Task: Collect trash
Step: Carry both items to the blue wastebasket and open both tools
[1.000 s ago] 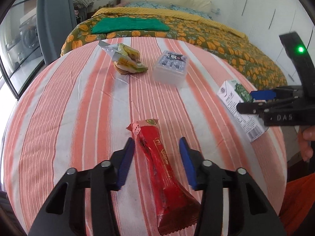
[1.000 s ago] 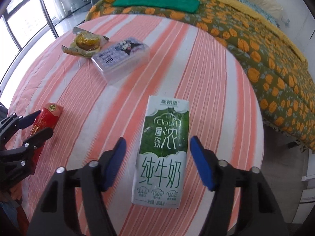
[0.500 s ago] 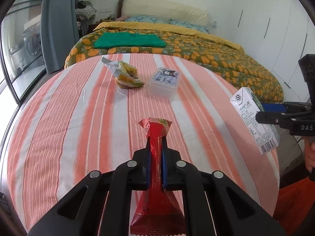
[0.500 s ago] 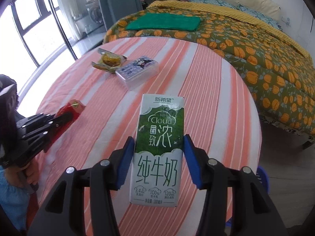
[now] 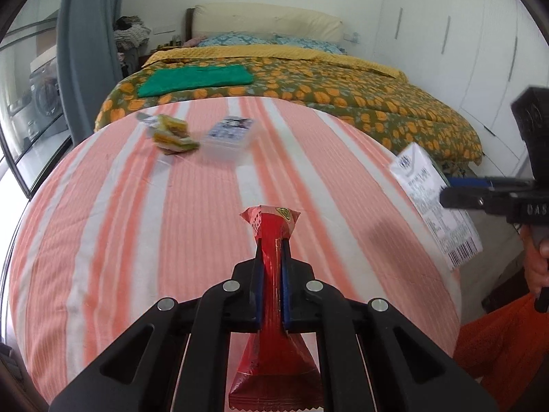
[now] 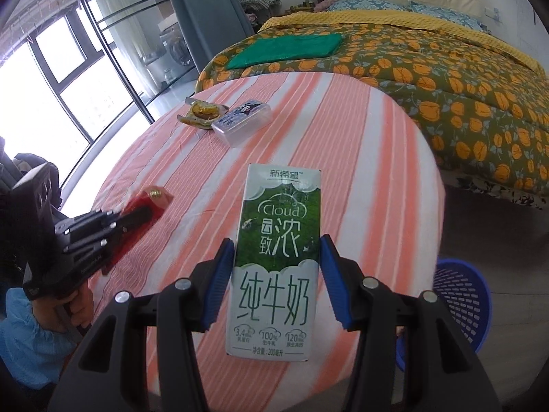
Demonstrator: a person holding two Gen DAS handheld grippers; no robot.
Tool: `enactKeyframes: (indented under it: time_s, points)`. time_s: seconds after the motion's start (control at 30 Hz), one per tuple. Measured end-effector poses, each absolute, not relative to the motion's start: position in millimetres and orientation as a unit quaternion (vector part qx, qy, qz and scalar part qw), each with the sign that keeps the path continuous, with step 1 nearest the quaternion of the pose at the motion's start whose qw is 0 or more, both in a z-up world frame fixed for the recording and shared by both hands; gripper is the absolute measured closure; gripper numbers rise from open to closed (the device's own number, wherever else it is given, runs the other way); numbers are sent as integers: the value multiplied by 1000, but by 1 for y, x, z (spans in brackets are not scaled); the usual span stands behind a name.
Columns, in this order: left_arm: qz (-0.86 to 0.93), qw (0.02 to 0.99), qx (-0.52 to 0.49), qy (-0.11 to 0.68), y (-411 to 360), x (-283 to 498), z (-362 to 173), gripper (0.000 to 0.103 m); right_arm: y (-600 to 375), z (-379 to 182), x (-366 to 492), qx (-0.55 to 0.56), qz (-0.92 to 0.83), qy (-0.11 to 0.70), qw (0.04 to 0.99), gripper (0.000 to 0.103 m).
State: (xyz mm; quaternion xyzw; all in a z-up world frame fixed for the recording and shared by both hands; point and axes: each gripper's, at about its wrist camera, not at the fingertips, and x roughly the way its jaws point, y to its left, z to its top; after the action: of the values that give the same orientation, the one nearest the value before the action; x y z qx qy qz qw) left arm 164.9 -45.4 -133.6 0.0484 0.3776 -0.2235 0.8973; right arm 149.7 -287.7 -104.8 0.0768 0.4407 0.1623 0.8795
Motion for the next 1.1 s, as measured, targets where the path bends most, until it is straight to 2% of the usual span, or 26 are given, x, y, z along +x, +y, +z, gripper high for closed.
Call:
enactKeyframes:
  time_s: [0.37, 0.6, 0.93, 1.1]
  points:
    - [-332, 862, 62, 378, -176, 140, -116, 97, -413, -107, 129, 117, 80, 426, 893, 53]
    - [-390, 832, 81, 385, -266, 123, -121, 97, -492, -147, 120, 134, 17, 440, 888, 53]
    - [-398, 805, 105, 427, -367, 123, -179, 97, -563, -219, 115, 207, -36, 443, 872, 53]
    - [-379, 800, 105, 454, -394, 139, -219, 97, -584, -231, 116, 234, -48, 439, 866, 53]
